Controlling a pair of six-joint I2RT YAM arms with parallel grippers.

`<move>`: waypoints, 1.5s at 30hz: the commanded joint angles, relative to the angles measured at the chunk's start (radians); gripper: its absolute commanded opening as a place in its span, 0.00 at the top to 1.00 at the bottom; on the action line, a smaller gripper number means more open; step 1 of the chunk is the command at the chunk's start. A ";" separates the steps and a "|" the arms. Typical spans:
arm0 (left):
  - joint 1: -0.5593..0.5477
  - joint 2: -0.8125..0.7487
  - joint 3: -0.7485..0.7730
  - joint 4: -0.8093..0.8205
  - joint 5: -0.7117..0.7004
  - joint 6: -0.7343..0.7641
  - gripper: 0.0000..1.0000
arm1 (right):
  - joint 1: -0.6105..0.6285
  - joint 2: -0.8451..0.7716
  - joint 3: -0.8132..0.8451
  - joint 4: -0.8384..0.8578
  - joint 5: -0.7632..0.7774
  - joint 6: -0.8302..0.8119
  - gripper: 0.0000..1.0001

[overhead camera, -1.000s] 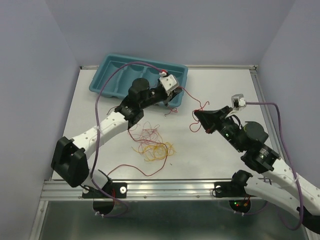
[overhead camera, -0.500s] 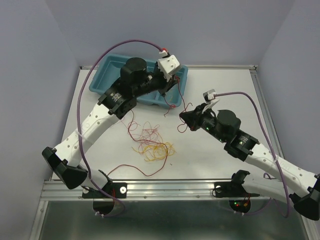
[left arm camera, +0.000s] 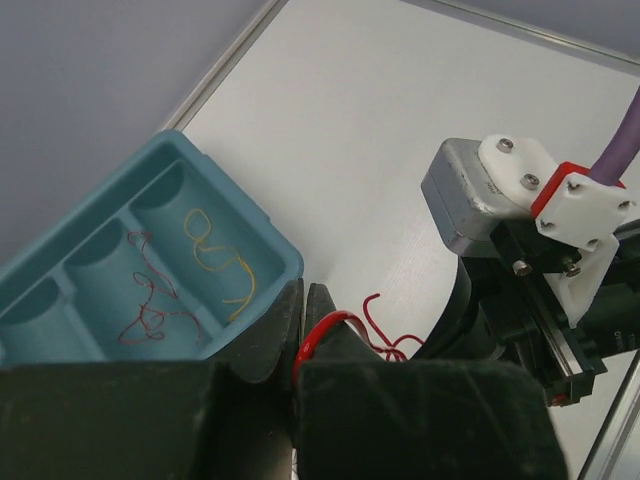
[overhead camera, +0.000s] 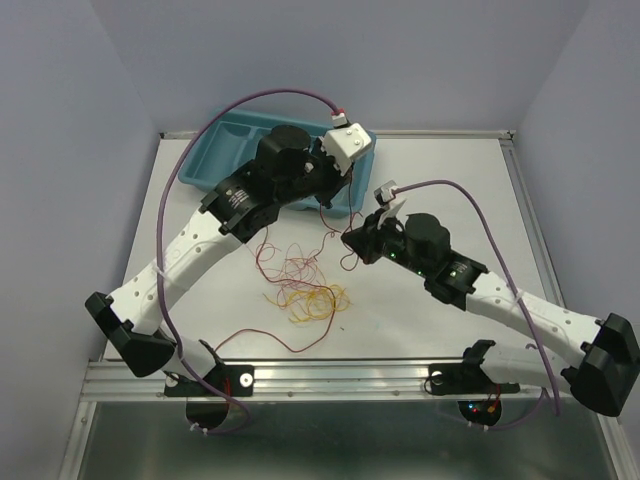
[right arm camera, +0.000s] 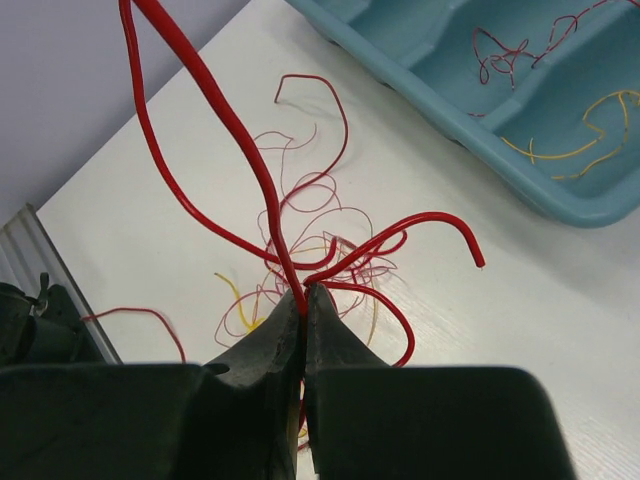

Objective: Untangle the cables

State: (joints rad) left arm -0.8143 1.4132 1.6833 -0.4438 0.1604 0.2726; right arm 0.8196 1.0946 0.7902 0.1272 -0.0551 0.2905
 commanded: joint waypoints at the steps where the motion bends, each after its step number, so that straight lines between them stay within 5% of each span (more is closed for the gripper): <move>1: 0.004 -0.006 0.087 0.020 -0.074 -0.038 1.00 | 0.004 0.017 -0.003 0.083 0.000 -0.008 0.99; 11: 0.075 -0.074 0.050 0.074 -0.081 -0.069 1.00 | 0.004 0.057 0.000 0.104 -0.005 0.010 0.99; 17: 0.075 -0.028 0.043 0.019 -0.078 -0.007 1.00 | 0.006 -0.065 -0.040 0.121 0.007 0.012 0.44; 24: 0.089 -0.019 0.047 0.040 -0.214 0.028 1.00 | 0.006 -0.208 -0.085 0.120 0.050 0.006 0.03; 37: 0.263 0.118 0.274 0.040 -0.324 0.079 1.00 | 0.006 -0.260 -0.106 0.120 0.118 0.007 0.00; 45: 0.291 0.340 0.619 -0.012 -0.435 0.070 1.00 | 0.004 -0.262 -0.109 0.120 0.141 0.013 0.00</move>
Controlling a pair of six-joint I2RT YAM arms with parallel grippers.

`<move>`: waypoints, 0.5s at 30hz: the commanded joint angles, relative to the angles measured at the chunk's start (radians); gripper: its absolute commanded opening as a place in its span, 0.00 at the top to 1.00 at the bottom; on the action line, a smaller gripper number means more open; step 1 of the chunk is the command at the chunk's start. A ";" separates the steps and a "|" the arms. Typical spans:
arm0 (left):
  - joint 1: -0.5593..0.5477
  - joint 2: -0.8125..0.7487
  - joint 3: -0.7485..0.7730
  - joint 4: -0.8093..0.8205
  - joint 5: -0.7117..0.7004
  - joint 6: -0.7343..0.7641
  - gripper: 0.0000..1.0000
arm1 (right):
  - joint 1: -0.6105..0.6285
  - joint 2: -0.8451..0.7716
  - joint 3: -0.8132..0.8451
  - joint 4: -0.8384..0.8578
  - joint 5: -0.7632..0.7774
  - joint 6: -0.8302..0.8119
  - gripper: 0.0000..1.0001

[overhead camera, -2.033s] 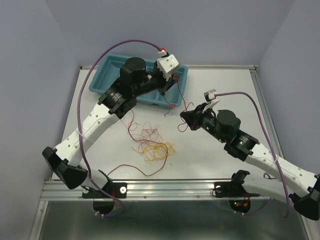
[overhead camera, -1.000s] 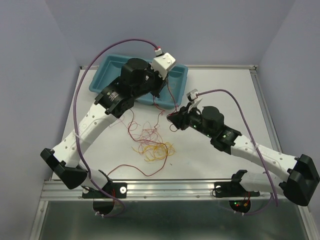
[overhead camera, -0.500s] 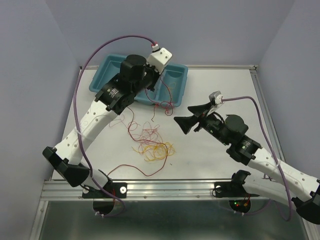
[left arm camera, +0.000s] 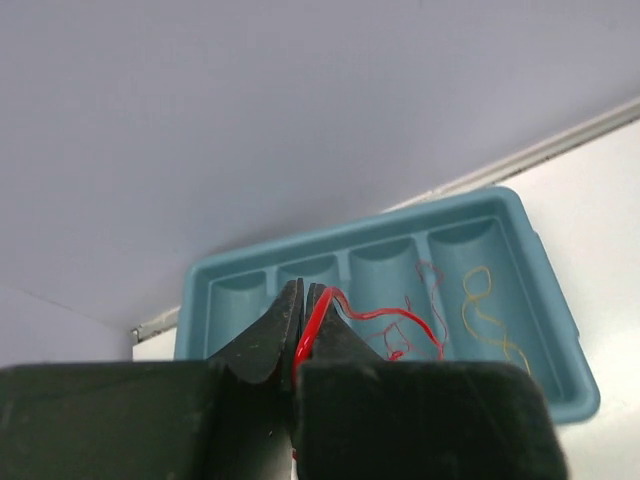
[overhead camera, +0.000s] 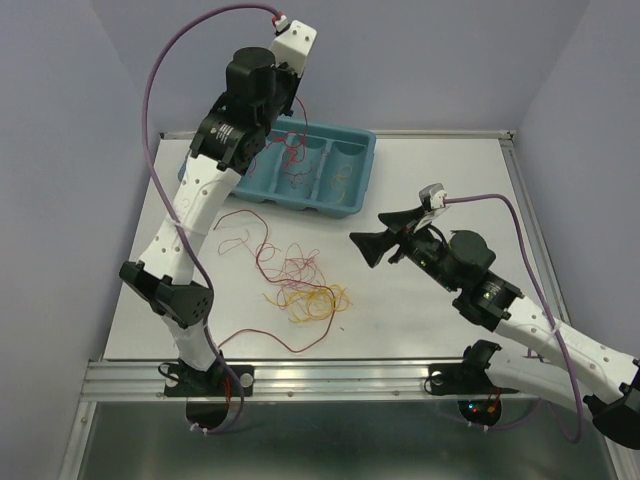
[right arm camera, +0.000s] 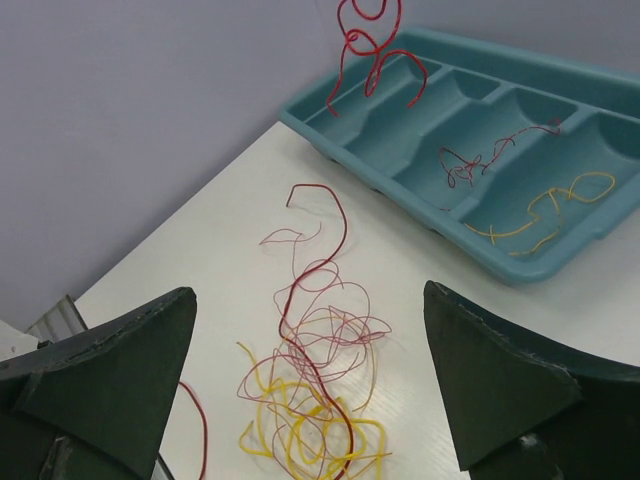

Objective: Untangle the cables

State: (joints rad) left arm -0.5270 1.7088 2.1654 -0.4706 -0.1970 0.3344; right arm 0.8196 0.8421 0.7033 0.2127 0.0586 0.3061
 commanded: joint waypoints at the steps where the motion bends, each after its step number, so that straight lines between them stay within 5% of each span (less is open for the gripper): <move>1: 0.005 0.076 0.152 0.027 -0.097 0.009 1.00 | 0.006 -0.009 -0.022 0.034 0.026 -0.004 0.00; 15: 0.081 0.279 0.205 0.383 -0.320 -0.190 1.00 | 0.006 -0.011 -0.027 0.034 0.041 0.001 0.00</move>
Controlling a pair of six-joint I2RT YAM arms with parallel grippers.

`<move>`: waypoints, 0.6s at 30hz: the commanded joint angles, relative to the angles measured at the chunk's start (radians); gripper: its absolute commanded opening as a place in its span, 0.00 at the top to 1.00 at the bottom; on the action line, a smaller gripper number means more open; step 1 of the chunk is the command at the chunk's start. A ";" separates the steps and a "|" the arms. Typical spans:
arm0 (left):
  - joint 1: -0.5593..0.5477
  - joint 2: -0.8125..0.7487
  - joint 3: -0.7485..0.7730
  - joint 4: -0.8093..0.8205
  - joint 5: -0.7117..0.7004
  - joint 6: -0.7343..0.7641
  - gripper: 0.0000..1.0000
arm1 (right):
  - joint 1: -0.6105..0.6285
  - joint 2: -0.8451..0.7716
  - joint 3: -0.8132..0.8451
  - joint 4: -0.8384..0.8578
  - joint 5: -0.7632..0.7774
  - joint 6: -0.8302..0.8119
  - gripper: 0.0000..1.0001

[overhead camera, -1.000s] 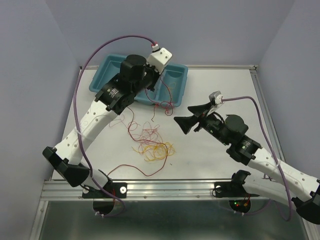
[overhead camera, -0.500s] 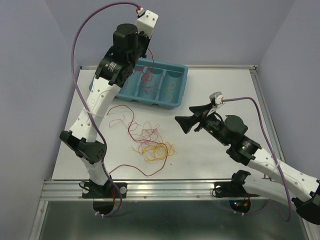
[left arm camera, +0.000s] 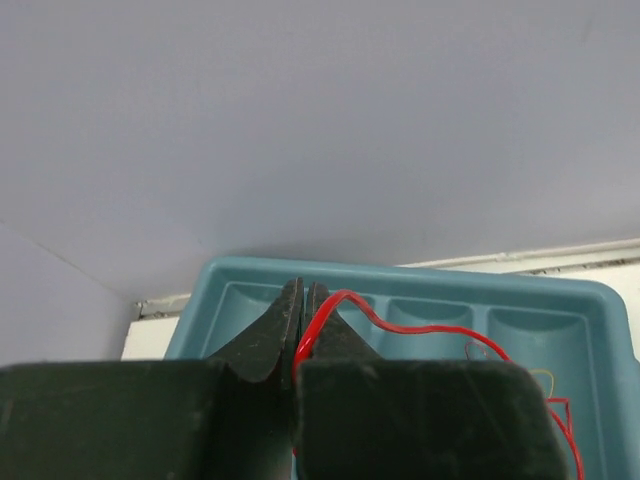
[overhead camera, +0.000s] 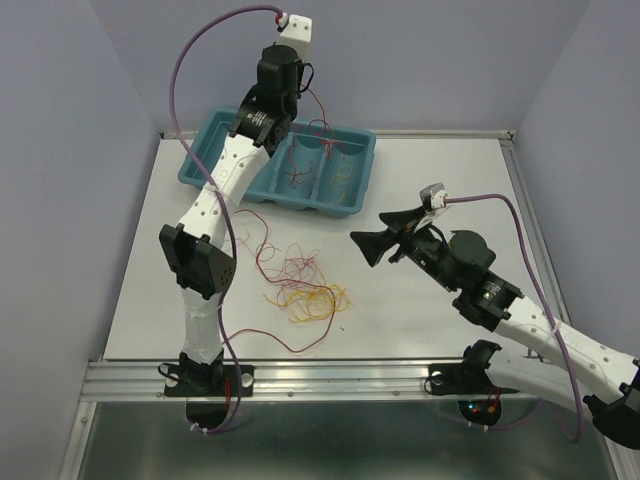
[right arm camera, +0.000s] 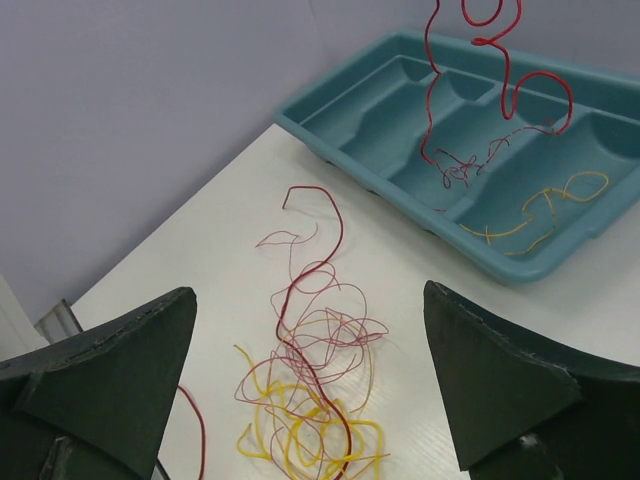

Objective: Untangle the cables

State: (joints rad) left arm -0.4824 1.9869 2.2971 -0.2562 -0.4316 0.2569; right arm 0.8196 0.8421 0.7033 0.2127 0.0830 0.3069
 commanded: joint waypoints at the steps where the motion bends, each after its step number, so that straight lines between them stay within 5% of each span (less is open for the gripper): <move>1: 0.039 0.010 0.073 0.184 -0.097 -0.126 1.00 | 0.006 -0.011 -0.027 0.034 0.017 -0.002 0.00; 9: 0.084 0.067 -0.034 0.252 -0.105 -0.413 1.00 | 0.004 -0.012 -0.027 0.034 0.008 0.003 0.01; 18: 0.084 0.033 -0.255 0.313 -0.108 -0.479 1.00 | 0.006 -0.015 -0.027 0.034 0.001 0.008 0.01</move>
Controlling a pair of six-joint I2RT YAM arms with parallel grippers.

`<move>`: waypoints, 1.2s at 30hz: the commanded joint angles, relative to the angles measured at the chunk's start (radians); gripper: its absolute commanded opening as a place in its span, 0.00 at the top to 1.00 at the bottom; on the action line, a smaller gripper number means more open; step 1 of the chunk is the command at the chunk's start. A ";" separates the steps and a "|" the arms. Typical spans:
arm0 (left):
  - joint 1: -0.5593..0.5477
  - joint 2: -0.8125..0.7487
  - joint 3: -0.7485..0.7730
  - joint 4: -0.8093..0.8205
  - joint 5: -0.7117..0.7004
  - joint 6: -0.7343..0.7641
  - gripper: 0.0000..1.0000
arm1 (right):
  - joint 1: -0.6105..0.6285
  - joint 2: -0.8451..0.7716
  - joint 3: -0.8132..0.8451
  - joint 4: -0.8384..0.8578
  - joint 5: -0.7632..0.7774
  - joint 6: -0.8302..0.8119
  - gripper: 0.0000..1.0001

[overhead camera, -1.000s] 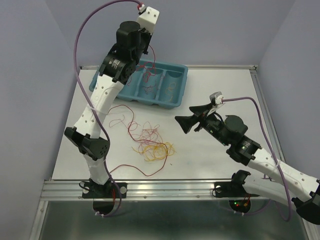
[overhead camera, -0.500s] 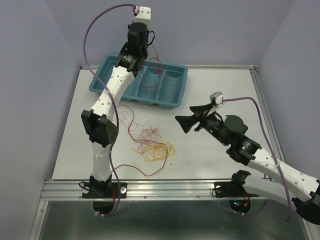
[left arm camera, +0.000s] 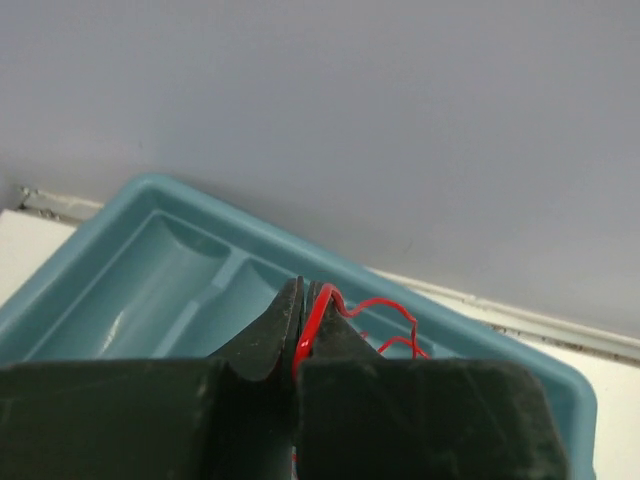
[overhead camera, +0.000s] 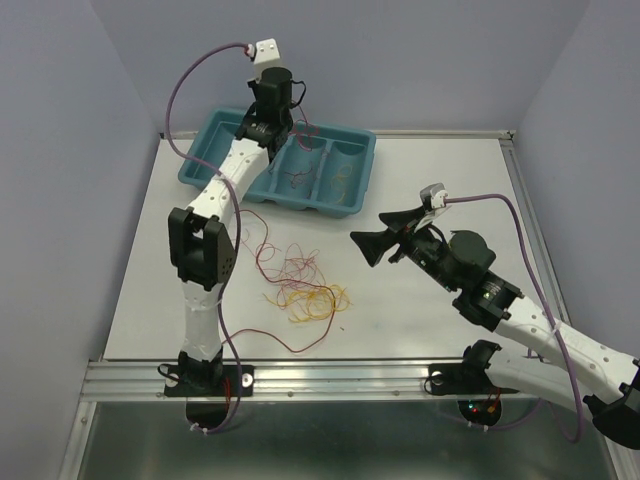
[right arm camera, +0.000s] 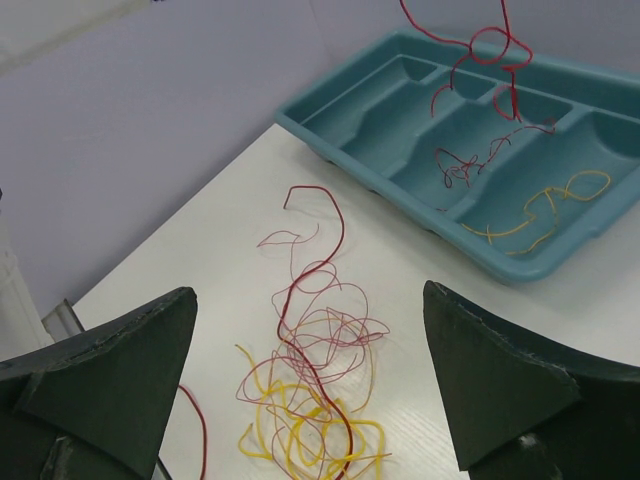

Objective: Untangle the cables

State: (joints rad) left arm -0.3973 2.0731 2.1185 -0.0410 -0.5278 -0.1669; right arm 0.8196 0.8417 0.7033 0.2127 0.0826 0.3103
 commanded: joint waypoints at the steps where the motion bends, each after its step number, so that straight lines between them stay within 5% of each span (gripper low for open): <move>1: -0.002 -0.062 -0.090 0.110 -0.014 -0.056 1.00 | 0.006 -0.013 -0.027 0.034 0.003 0.004 0.01; 11: -0.006 -0.110 -0.035 0.162 -0.074 0.033 1.00 | 0.006 -0.009 -0.027 0.034 0.006 0.007 0.01; 27: -0.150 -0.117 -0.003 0.501 -0.265 0.495 1.00 | 0.006 0.008 -0.022 0.034 0.002 0.009 0.01; 36: -0.169 -0.056 0.050 0.523 -0.320 0.504 1.00 | 0.006 0.000 -0.024 0.034 -0.001 0.012 0.01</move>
State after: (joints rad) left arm -0.5694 2.0014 2.1162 0.4160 -0.7895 0.3130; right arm 0.8196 0.8532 0.7033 0.2127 0.0826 0.3145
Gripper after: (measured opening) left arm 0.059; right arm 0.987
